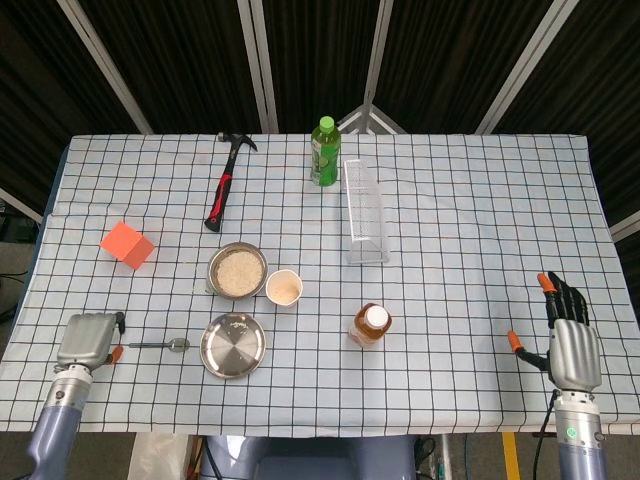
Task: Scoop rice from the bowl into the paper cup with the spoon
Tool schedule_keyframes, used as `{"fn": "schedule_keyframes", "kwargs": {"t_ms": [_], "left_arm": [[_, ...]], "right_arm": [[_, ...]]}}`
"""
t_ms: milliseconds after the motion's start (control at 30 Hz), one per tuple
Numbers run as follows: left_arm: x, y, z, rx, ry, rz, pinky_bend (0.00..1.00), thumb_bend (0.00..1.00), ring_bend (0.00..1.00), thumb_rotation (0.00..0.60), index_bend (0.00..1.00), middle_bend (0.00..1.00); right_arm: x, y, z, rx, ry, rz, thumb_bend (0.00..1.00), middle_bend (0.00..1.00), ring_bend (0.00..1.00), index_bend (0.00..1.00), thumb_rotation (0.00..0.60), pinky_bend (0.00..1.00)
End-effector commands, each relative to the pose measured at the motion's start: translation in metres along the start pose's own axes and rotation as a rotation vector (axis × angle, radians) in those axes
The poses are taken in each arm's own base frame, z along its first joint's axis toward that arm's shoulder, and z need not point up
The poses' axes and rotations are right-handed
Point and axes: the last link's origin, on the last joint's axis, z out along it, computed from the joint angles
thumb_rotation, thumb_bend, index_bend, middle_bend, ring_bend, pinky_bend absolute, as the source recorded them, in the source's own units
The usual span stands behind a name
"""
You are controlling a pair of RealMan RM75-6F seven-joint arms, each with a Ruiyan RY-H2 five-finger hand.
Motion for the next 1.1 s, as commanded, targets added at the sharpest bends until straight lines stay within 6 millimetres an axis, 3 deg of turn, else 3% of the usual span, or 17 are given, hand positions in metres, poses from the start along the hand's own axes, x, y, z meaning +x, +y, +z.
{"fn": "schedule_keyframes", "kwargs": {"t_ms": [33,833,1100], "left_arm": [[-0.003,0.007,0.003,-0.009,-0.007,0.012,1.00,0.34,1.00,0.600,0.48,1.00],[-0.016,0.031,0.004,-0.059,0.012,0.034,1.00,0.31,1.00,0.600,0.51,1.00],[-0.019,0.033,0.007,-0.052,0.000,0.037,1.00,0.37,1.00,0.600,0.51,1.00]], "right_arm": [[0.000,0.000,0.000,0.001,0.001,0.000,0.33,0.00,0.00,0.00,0.600,0.00],[0.000,0.000,0.000,-0.001,0.005,0.001,0.33,0.00,0.00,0.00,0.600,0.00],[0.000,-0.001,0.000,-0.001,0.005,0.002,0.33,0.00,0.00,0.00,0.600,0.00]]}}
